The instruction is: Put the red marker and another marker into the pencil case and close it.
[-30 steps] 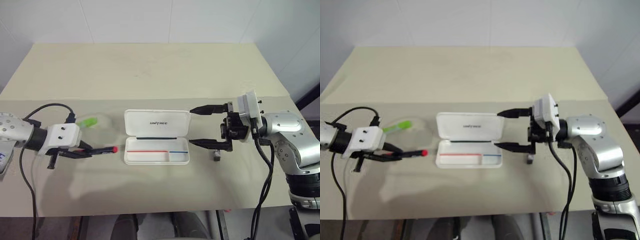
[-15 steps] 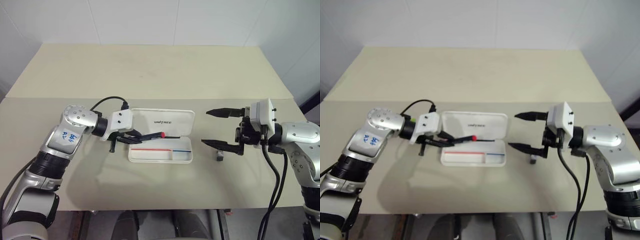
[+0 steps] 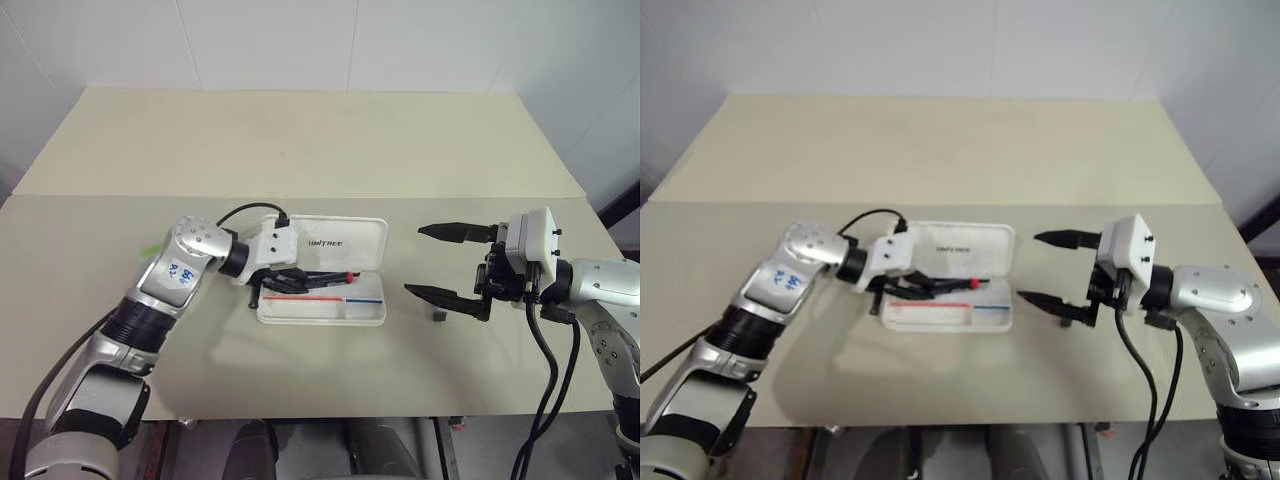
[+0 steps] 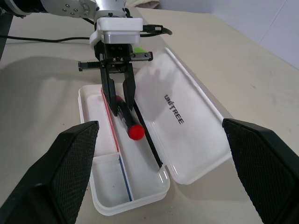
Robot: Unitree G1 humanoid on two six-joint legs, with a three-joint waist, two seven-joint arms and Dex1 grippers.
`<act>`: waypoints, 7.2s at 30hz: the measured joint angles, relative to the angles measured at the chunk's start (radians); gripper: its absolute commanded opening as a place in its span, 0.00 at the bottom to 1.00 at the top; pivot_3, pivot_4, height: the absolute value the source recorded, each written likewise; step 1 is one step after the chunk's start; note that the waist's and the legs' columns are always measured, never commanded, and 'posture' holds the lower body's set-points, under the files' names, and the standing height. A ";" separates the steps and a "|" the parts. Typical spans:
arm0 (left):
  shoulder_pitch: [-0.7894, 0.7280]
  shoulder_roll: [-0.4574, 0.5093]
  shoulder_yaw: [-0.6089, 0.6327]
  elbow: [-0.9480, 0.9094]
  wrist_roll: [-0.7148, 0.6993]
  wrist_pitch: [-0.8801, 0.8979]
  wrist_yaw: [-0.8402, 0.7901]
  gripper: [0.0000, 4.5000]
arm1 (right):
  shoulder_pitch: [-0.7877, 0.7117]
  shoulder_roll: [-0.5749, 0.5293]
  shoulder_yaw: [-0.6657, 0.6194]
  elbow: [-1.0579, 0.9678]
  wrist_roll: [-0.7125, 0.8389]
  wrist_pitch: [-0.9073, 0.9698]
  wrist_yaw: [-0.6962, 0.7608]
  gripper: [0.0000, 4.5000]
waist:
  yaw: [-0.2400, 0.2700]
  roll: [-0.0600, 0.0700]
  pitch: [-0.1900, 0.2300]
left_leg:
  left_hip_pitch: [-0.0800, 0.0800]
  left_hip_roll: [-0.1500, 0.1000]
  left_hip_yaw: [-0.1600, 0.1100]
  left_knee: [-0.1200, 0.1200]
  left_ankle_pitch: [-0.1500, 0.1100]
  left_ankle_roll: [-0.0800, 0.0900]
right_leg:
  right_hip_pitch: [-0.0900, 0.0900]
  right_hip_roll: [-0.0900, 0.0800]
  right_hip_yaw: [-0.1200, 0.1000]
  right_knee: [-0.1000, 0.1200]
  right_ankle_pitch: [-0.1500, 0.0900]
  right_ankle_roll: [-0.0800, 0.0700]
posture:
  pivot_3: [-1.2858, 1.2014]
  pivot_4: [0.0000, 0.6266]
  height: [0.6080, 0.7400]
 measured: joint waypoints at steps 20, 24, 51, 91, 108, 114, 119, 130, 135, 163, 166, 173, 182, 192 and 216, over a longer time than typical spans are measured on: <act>-0.013 -0.030 0.057 -0.124 -0.109 0.063 -0.047 0.62 | -0.024 0.013 0.020 0.007 0.001 -0.004 -0.010 1.00 | -0.001 0.000 0.000 | 0.000 0.000 0.000 -0.001 0.000 0.000 | 0.000 0.000 0.000 0.000 0.000 0.000 | 0.52 0.24 1.00; 0.019 0.066 0.106 -0.208 -0.179 0.122 -0.098 0.84 | -0.058 0.022 0.031 0.027 0.001 -0.008 -0.001 1.00 | -0.009 0.000 0.000 | 0.001 0.001 0.000 -0.002 0.000 0.000 | 0.000 0.000 0.000 0.000 0.000 0.000 | 0.52 0.24 1.00; 0.041 0.558 0.236 0.253 -0.042 -0.052 -0.137 0.98 | -0.307 0.148 0.167 0.135 0.022 -0.031 0.097 1.00 | -0.004 -0.001 0.001 | -0.001 0.001 0.002 -0.004 -0.001 0.000 | -0.004 0.000 -0.002 -0.001 -0.002 -0.005 | 0.52 0.24 1.00; -0.389 0.305 0.062 1.134 0.365 -0.485 0.036 0.23 | -0.242 0.129 0.141 0.042 0.011 -0.021 -0.023 1.00 | -0.003 -0.001 0.000 | -0.001 0.001 0.002 -0.001 -0.001 0.001 | -0.004 0.001 -0.001 0.004 0.000 -0.002 | 0.52 0.24 1.00; -0.362 0.416 0.122 0.973 0.296 -0.559 -0.223 0.23 | -0.201 0.083 0.126 0.046 0.026 -0.024 0.024 1.00 | -0.003 -0.001 0.001 | -0.004 0.002 0.002 -0.003 -0.002 0.000 | -0.006 0.000 -0.002 0.001 -0.002 -0.003 | 0.52 0.24 1.00; -0.171 0.472 0.168 0.568 0.085 -0.364 -0.294 0.23 | -0.157 0.047 0.095 0.030 0.055 -0.020 0.067 1.00 | -0.003 -0.001 0.001 | -0.003 0.003 0.001 -0.003 -0.002 0.000 | -0.005 -0.001 -0.002 0.001 -0.002 -0.002 | 0.52 0.24 1.00; 0.010 0.518 0.144 0.160 -0.149 -0.115 -0.294 0.23 | -0.090 0.024 0.099 0.021 0.040 -0.038 0.113 1.00 | -0.003 -0.001 0.001 | -0.002 0.003 0.001 0.000 -0.002 0.000 | -0.004 0.000 -0.002 0.003 -0.002 -0.002 | 0.52 0.24 1.00; 0.054 0.413 0.110 -0.295 -0.291 0.233 -0.278 0.23 | 0.017 0.023 0.091 0.008 0.006 -0.053 0.079 1.00 | -0.004 -0.001 0.001 | -0.001 0.001 0.001 0.000 -0.002 0.001 | -0.002 0.000 -0.001 0.002 -0.001 -0.002 | 0.52 0.24 1.00; 0.042 0.306 0.046 -0.298 -0.251 0.260 -0.215 0.23 | 0.047 0.023 0.079 0.006 -0.011 -0.071 0.052 1.00 | -0.002 -0.001 0.001 | -0.001 0.001 0.000 0.001 -0.002 0.001 | -0.001 0.000 -0.001 0.001 -0.001 -0.002 | 0.52 0.24 1.00; -0.014 0.185 -0.068 -0.207 -0.072 0.215 -0.167 0.40 | 0.127 0.023 0.048 -0.078 -0.011 -0.063 -0.060 1.00 | 0.000 -0.001 0.001 | -0.001 0.001 0.000 0.000 -0.002 0.001 | -0.001 0.001 0.000 0.001 -0.001 -0.001 | 0.52 0.24 1.00; -0.014 0.185 -0.068 -0.208 -0.071 0.232 -0.173 0.61 | 0.126 0.023 0.048 -0.078 -0.011 -0.063 -0.061 1.00 | 0.000 -0.001 0.001 | -0.001 0.001 0.000 0.001 -0.002 0.001 | -0.001 0.001 0.000 0.001 -0.001 -0.001 | 0.52 0.24 1.00; -0.029 0.138 -0.062 -0.212 -0.097 0.290 -0.167 0.99 | 0.115 0.023 0.048 -0.077 -0.012 -0.065 -0.062 1.00 | 0.001 -0.001 0.001 | -0.001 0.001 0.000 0.001 -0.002 0.001 | -0.001 0.000 0.000 0.001 -0.001 -0.001 | 0.52 0.24 1.00; -0.046 0.093 0.028 -0.217 -0.209 0.227 -0.187 0.99 | 0.106 -0.018 0.022 -0.075 0.020 0.038 -0.087 1.00 | -0.001 -0.001 0.001 | -0.001 0.001 0.000 0.000 -0.002 0.001 | -0.001 0.000 0.000 0.001 -0.001 -0.001 | 0.52 0.24 1.00; 0.083 0.092 0.217 -0.112 -0.310 -0.094 -0.248 0.99 | 0.155 -0.185 -0.174 -0.150 0.075 0.575 -0.361 1.00 | 0.003 -0.001 0.001 | -0.001 0.000 0.000 0.000 -0.002 0.001 | -0.001 -0.001 0.000 -0.001 -0.001 -0.002 | 0.52 0.24 1.00; 0.253 0.173 0.383 -0.109 -0.388 -0.161 -0.238 0.99 | 0.008 0.143 -0.249 -0.165 0.238 1.256 -0.842 1.00 | -0.004 -0.002 0.000 | -0.003 0.001 0.001 -0.004 -0.002 0.001 | -0.003 -0.001 0.000 -0.005 -0.001 -0.002 | 0.52 0.24 1.00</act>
